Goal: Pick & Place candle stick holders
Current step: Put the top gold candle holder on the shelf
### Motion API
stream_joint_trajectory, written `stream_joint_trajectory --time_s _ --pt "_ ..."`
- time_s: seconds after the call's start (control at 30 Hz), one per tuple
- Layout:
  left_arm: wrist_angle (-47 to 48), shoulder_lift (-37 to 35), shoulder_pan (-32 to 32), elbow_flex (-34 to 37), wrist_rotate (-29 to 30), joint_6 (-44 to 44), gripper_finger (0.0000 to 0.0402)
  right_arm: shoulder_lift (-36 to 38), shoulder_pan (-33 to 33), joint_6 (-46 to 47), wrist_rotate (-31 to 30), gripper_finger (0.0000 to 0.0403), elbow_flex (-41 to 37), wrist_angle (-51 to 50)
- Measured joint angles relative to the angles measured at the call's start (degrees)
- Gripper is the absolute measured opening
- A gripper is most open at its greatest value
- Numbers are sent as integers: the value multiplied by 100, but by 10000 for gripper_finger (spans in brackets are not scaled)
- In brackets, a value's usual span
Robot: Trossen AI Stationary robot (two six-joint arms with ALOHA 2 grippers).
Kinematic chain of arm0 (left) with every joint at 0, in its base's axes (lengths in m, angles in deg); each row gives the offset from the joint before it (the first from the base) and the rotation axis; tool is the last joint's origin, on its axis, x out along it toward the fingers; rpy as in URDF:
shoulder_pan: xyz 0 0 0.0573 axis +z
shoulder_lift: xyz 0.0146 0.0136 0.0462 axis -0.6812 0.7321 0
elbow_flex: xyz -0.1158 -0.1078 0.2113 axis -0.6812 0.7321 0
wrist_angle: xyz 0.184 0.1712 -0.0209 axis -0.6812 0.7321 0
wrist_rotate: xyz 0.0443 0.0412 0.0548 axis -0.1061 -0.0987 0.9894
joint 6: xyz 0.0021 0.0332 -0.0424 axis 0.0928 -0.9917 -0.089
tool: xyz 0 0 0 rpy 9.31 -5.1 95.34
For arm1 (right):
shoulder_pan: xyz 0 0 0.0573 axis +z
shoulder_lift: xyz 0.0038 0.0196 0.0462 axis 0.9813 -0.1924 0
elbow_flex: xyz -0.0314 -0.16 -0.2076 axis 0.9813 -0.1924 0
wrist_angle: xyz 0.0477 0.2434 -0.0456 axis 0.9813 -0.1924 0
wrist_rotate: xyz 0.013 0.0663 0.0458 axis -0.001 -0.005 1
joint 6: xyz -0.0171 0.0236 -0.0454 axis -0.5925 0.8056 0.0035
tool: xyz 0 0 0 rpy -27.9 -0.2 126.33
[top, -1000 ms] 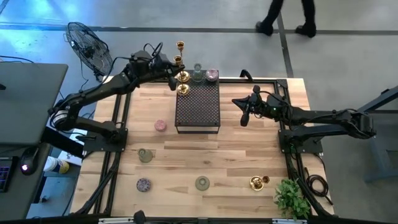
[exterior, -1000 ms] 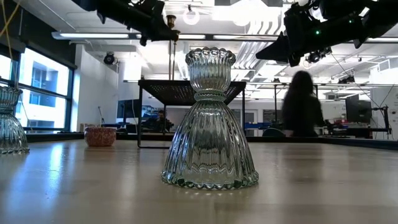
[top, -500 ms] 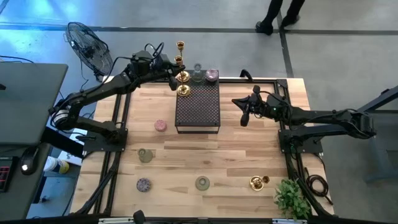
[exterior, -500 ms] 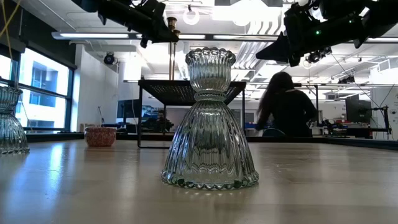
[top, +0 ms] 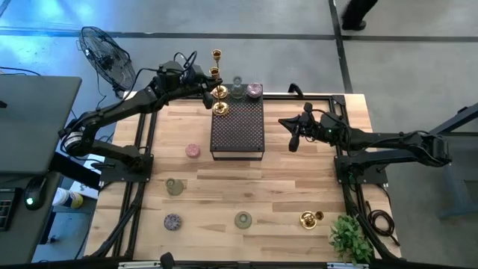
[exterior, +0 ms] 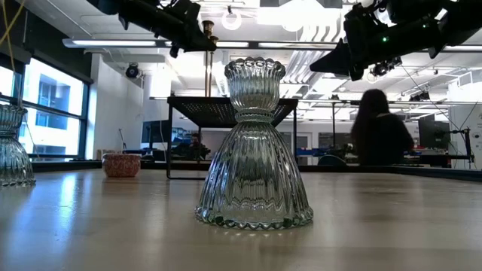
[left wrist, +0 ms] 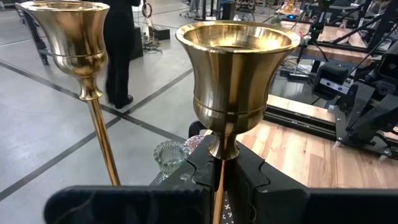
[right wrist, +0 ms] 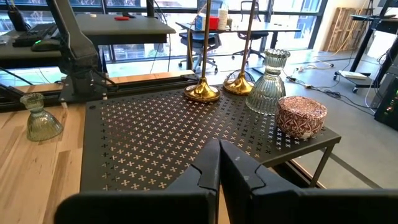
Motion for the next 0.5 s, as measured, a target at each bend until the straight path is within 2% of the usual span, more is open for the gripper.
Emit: stream_joint_trajectory --time_s 0.5 --pt "-8 -79 0 0 -13 -7 15 0 0 0 2 0 0 -24"
